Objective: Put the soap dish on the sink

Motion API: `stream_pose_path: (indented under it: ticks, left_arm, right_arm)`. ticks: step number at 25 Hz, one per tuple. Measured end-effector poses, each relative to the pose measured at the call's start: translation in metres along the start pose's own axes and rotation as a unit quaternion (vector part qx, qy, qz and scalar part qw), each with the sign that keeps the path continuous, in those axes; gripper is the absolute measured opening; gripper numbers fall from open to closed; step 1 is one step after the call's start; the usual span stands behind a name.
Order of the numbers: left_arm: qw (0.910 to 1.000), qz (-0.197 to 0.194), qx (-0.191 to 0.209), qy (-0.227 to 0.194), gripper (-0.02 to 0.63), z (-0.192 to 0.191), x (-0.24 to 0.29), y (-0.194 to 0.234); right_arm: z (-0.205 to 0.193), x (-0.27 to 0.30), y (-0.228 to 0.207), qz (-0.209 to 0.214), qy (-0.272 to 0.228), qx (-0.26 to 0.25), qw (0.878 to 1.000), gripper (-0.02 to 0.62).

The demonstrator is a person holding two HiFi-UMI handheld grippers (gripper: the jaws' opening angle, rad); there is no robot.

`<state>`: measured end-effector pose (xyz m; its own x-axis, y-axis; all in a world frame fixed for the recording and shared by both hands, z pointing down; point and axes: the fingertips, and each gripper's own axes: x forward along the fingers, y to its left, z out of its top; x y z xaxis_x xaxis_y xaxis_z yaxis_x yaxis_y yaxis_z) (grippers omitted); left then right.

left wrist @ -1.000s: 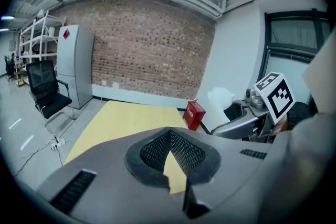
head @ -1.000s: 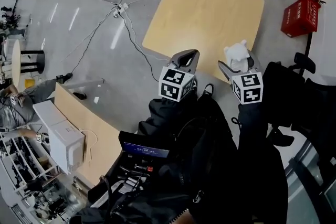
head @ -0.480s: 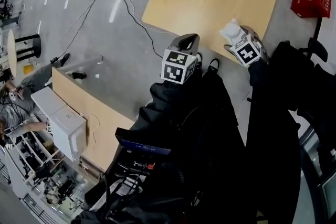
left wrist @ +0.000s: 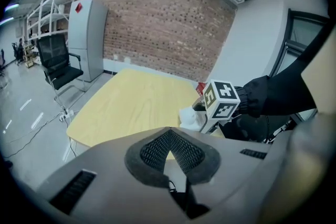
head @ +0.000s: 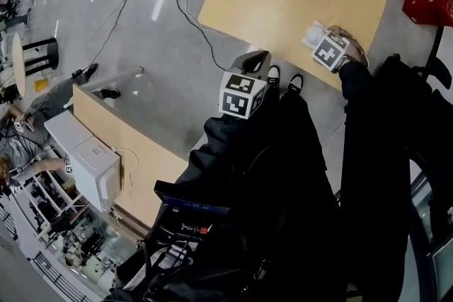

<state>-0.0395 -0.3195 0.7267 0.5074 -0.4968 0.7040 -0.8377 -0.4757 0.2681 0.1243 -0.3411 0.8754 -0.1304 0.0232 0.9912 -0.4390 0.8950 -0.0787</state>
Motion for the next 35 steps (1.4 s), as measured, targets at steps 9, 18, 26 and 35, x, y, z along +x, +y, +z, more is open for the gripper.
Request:
stream_pose_path:
  ticks: [9,18,26,35]
  left_arm:
    - [0.9998,0.006,-0.020,0.001,0.002,-0.004,-0.008,0.015]
    - [1.0000,-0.001,-0.009,-0.001,0.002,0.002,-0.008,0.012]
    - [0.9982,-0.025,0.011,-0.054,0.002,0.055,-0.023,-0.018]
    - [0.9815,-0.073,0.063,-0.166,0.002,0.168,-0.064,-0.071]
  right_arm:
    - [0.006,0.016,0.005,0.025,0.024,-0.035,0.999,0.495]
    - [0.025,-0.013,0.001,0.015,-0.080,-0.004,0.997,0.495]
    - [0.036,-0.171,-0.006,-0.091,-0.300,0.116,0.942,0.486]
    - [0.010,-0.350,0.002,-0.249,-0.471,0.221,0.817,0.040]
